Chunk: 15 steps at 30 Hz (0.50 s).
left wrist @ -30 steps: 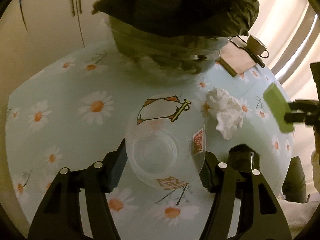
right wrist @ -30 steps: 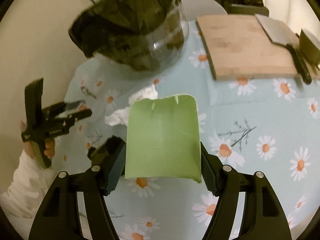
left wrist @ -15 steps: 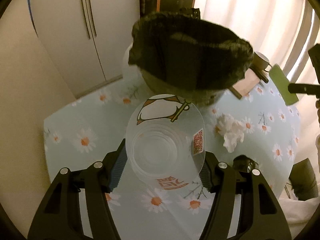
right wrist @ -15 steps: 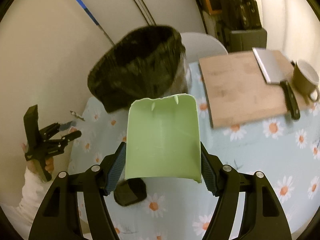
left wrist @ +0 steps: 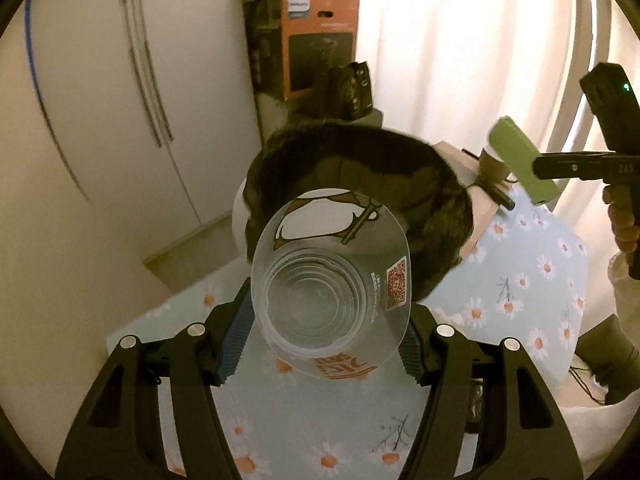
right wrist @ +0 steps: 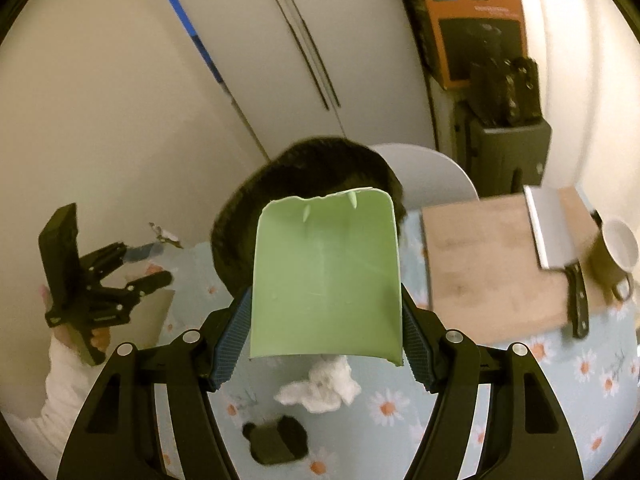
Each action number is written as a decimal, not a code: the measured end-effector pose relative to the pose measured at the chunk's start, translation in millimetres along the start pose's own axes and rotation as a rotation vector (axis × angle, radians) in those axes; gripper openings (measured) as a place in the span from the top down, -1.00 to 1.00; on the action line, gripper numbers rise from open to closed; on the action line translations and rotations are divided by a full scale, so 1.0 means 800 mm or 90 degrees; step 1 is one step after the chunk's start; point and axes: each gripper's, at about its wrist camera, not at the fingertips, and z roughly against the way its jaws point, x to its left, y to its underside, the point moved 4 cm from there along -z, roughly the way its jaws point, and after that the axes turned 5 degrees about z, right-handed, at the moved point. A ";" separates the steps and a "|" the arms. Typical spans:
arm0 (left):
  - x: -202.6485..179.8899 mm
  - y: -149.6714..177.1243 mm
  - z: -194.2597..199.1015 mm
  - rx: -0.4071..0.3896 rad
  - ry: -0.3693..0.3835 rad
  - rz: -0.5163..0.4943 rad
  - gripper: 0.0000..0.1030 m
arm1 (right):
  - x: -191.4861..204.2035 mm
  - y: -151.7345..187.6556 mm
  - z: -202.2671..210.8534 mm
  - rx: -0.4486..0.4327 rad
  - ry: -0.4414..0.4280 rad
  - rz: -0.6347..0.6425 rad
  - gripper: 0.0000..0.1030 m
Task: Collect trash
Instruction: 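Lift the cup and green card over the black bin and release both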
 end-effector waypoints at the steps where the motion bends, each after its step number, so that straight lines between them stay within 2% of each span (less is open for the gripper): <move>1: -0.001 -0.011 -0.002 -0.005 0.000 -0.007 -0.24 | 0.003 -0.007 -0.002 -0.004 -0.001 0.004 -0.25; 10: -0.005 -0.067 -0.018 -0.036 0.062 -0.001 -0.24 | 0.031 -0.056 -0.026 -0.020 -0.026 0.041 -0.26; 15: -0.010 -0.091 -0.035 -0.031 0.063 -0.015 -0.24 | 0.035 -0.070 -0.048 -0.006 -0.021 0.052 -0.26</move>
